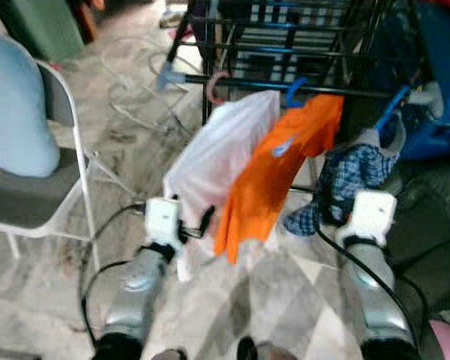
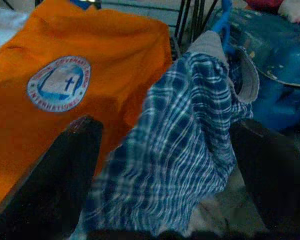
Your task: Hang hanger
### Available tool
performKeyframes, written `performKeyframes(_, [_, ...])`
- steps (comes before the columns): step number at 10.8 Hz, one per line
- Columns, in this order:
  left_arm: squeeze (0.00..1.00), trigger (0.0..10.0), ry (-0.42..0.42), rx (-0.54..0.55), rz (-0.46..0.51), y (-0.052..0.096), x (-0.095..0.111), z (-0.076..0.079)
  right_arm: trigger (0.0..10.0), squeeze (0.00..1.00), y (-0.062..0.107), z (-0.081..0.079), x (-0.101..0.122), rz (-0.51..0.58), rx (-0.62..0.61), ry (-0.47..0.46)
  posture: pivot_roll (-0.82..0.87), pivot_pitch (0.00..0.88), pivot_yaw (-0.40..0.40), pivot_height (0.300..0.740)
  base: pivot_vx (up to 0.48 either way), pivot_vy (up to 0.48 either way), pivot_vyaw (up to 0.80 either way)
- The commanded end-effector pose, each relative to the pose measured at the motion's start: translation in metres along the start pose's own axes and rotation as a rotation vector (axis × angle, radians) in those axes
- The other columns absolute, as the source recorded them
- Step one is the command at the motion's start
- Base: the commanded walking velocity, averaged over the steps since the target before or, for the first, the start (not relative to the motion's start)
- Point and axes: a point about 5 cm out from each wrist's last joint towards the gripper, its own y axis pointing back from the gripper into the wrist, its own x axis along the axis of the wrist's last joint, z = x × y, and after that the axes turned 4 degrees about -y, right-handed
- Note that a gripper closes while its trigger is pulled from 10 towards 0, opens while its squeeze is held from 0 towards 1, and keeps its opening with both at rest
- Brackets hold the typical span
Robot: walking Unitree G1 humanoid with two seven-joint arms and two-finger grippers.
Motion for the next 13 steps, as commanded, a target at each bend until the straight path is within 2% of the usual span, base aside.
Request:
performKeyframes(1, [0.0,10.0,0.012,-0.008,-0.017,0.002,-0.004,0.001,10.0,0.0,-0.002,0.007,-0.003,-0.017,-0.04,-0.01,-0.08,0.151,0.046,0.74,0.0,0.0,0.0])
performKeyframes(4, [0.0,10.0,0.016,-0.052,0.01,0.004,0.0,0.002,10.0,0.0,-0.023,0.015,0.005,-0.021,-0.074,-0.02,-0.07,0.159,0.051,0.74,0.0,0.0,0.0])
performKeyframes(6, [0.0,10.0,0.026,-0.039,0.01,0.005,-0.001,0.0,10.0,0.0,-0.021,0.013,-0.001,-0.04,-0.061,-0.026,-0.07,0.16,0.046,0.74,0.0,0.0,0.0])
performKeyframes(10, [0.0,10.0,0.025,-0.059,0.008,0.007,-0.003,0.004,10.0,0.0,-0.02,0.01,-0.001,-0.029,-0.055,-0.043,-0.07,0.159,0.046,0.74,0.283,0.332,0.0])
performKeyframes(13, [0.0,10.0,0.022,-0.068,-0.003,0.006,-0.006,0.006,10.0,0.0,-0.018,0.01,-0.002,-0.029,-0.065,-0.057,-0.08,0.167,0.04,0.74,0.176,0.189,-0.8])
